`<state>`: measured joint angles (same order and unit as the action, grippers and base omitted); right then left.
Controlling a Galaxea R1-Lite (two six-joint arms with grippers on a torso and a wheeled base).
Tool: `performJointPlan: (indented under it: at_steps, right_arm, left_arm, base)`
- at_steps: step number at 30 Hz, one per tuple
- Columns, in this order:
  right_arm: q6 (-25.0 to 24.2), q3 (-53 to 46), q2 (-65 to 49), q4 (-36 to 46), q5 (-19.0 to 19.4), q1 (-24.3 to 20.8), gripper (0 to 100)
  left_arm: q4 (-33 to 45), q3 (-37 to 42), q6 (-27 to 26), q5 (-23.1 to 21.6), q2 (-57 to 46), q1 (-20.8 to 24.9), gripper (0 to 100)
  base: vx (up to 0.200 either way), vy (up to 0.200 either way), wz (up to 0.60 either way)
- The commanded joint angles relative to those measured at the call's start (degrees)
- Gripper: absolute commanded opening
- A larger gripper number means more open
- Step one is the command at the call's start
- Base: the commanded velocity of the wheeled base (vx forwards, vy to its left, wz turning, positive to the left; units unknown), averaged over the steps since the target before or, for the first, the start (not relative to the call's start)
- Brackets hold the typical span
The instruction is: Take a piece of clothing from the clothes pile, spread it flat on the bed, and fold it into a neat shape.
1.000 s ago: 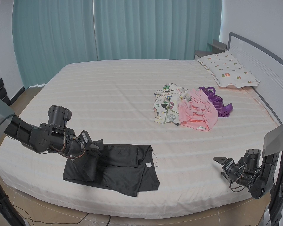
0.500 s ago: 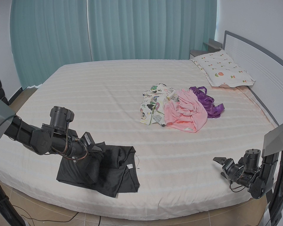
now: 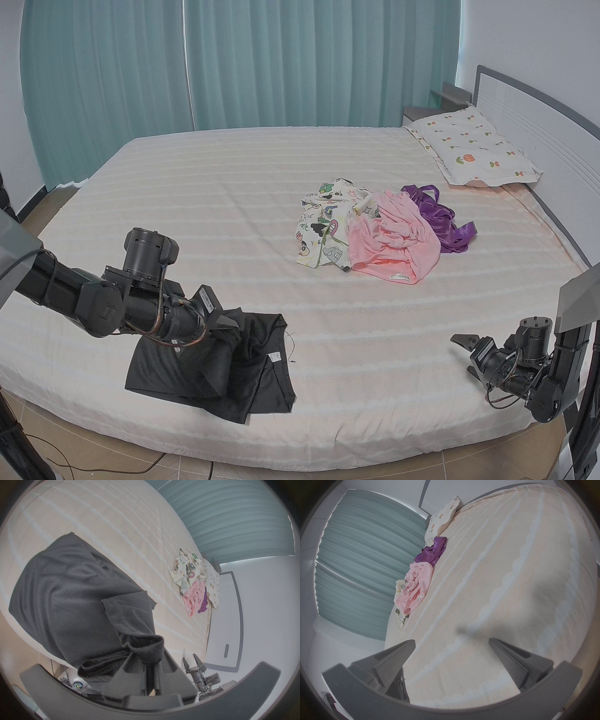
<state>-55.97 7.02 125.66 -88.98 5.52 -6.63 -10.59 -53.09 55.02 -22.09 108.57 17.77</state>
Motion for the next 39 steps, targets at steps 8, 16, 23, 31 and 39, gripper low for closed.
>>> performJointPlan:
  at_steps: [8,16,23,31,39]
  right_arm:
    - [-0.02,0.10,0.46,-0.58,0.01,-0.05,100]
    - [0.07,0.01,0.46,-0.58,0.28,-0.05,100]
    - [-0.02,0.01,0.46,-0.58,0.45,-0.05,100]
    - [-0.02,0.01,0.90,-0.58,0.45,-0.05,100]
    - [-0.02,-0.25,0.90,-0.58,0.45,-0.05,100]
  left_arm:
    - [-8.57,-0.17,4.49,1.08,6.57,5.34,0]
    - [-8.92,-0.17,5.01,2.40,7.27,6.40,0]
    - [-9.01,0.00,5.54,2.14,6.48,7.01,100]
    - [-16.74,2.64,12.04,1.96,0.94,6.92,100]
    - [-21.05,6.86,12.57,1.79,-1.96,4.81,100]
  base:
    - [0.000,0.000,0.00]
    - [0.000,0.000,0.00]
    - [0.000,0.000,0.00]
    - [0.000,0.000,0.00]
    - [0.000,0.000,0.00]
